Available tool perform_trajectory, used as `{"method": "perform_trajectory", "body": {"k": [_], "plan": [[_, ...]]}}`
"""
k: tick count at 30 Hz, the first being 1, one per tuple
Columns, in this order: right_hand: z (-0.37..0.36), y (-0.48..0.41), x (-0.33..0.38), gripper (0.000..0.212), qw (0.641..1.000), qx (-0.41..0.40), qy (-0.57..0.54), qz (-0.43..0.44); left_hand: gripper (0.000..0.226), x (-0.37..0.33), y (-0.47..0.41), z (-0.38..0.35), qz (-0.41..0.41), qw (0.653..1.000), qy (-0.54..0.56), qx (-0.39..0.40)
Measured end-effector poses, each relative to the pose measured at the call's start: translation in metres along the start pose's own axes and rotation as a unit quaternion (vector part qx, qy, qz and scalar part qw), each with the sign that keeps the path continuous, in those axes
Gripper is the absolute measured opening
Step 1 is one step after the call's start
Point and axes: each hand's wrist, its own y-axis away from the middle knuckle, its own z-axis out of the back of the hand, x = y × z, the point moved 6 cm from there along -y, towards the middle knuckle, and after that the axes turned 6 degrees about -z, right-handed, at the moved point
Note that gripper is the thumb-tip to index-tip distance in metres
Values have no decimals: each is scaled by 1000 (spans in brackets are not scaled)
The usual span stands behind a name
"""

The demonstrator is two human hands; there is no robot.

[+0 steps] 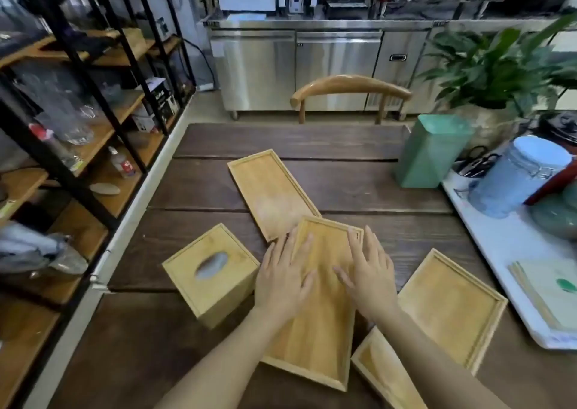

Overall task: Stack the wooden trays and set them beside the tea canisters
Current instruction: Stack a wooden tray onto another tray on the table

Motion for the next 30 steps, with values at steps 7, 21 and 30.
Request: {"method": "perform_trajectory", "body": {"k": [7,21,30], "plan": [[-47,27,-19,84,946,140,-205,-207,75,14,32,-41,219,951,170,138],[20,11,-3,22,890,68,-383,-237,53,18,14,18,265,785,558,43],[77,37,-104,21,848,-109,-383,-351,31,-78,-4,14,256,798,497,228]]}}
